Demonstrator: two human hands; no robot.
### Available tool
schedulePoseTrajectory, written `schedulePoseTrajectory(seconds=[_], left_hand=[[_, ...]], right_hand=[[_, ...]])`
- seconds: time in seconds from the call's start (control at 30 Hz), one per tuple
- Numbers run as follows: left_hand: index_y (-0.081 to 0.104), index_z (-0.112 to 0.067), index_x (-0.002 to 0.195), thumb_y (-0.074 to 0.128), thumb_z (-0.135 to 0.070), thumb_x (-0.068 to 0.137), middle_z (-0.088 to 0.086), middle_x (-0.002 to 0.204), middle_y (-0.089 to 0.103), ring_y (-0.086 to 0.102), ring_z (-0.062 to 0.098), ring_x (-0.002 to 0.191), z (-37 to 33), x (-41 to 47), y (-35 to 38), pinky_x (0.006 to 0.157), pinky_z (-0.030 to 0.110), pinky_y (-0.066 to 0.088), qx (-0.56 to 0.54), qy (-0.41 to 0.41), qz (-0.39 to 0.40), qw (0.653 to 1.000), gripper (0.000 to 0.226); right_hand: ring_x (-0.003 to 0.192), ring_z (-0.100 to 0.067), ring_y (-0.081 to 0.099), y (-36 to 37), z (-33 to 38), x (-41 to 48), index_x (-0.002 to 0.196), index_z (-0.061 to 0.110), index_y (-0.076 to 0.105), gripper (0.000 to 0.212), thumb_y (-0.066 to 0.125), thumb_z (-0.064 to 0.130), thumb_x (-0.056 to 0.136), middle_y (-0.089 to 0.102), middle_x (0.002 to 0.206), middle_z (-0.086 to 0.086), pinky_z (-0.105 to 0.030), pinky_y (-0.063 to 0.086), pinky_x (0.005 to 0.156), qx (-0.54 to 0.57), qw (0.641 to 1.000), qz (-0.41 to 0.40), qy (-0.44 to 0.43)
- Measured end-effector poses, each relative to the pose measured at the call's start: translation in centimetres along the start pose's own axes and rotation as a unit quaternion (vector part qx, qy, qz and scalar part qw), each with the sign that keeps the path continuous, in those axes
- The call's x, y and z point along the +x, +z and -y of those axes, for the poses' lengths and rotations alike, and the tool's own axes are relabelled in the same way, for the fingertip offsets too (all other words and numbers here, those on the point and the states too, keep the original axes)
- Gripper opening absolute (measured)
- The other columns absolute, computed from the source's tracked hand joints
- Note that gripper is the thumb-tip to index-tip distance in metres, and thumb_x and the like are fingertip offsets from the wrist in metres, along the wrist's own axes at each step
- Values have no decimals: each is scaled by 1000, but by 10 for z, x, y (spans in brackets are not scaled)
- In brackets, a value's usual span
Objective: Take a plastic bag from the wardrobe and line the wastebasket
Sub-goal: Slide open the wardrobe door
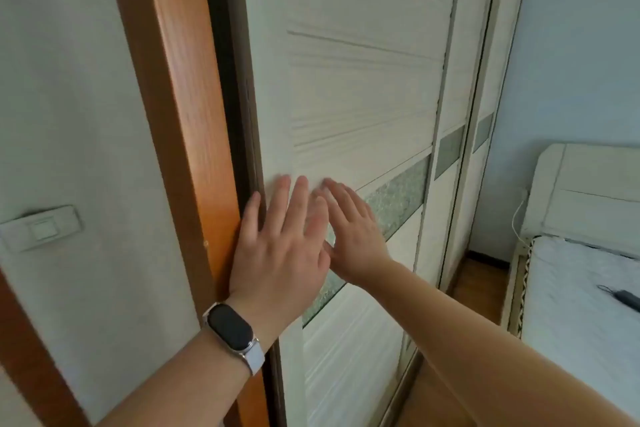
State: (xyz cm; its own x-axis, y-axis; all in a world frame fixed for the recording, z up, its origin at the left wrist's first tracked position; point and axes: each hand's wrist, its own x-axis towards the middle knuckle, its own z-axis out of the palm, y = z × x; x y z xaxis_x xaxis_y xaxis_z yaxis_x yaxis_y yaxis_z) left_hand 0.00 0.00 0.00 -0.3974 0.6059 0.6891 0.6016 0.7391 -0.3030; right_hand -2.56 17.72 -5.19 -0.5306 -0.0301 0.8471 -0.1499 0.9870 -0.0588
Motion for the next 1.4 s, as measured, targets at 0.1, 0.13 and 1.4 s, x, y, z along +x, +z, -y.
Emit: schedulePoseTrajectory(seconds=[0.1, 0.13, 1.4], left_hand=[[35, -17, 144, 28, -37, 94, 20, 154, 27, 18, 36, 144, -9, 13, 6, 109, 60, 24, 18, -44, -16, 999, 55], [34, -17, 145, 31, -38, 94, 19, 155, 25, 16, 36, 145, -11, 15, 14, 109, 61, 24, 28, -49, -26, 998, 55], [64, -21, 120, 47, -32, 90, 6, 142, 51, 28, 33, 138, -44, 66, 89, 104, 64, 28, 156, -93, -170, 969, 36]], right_hand=[[141, -32, 34, 19, -19, 18, 141, 8, 42, 58, 41, 46, 97, 37, 150, -20, -53, 35, 108, 48, 996, -67, -46], [141, -35, 33, 27, -26, 22, 141, 8, 41, 57, 39, 46, 98, 36, 150, -22, -55, 35, 107, 53, 993, -90, -61], [144, -34, 24, 77, -115, 52, 146, 14, 30, 55, 30, 39, 98, 31, 150, -17, -61, 27, 111, 69, 959, -225, -160]])
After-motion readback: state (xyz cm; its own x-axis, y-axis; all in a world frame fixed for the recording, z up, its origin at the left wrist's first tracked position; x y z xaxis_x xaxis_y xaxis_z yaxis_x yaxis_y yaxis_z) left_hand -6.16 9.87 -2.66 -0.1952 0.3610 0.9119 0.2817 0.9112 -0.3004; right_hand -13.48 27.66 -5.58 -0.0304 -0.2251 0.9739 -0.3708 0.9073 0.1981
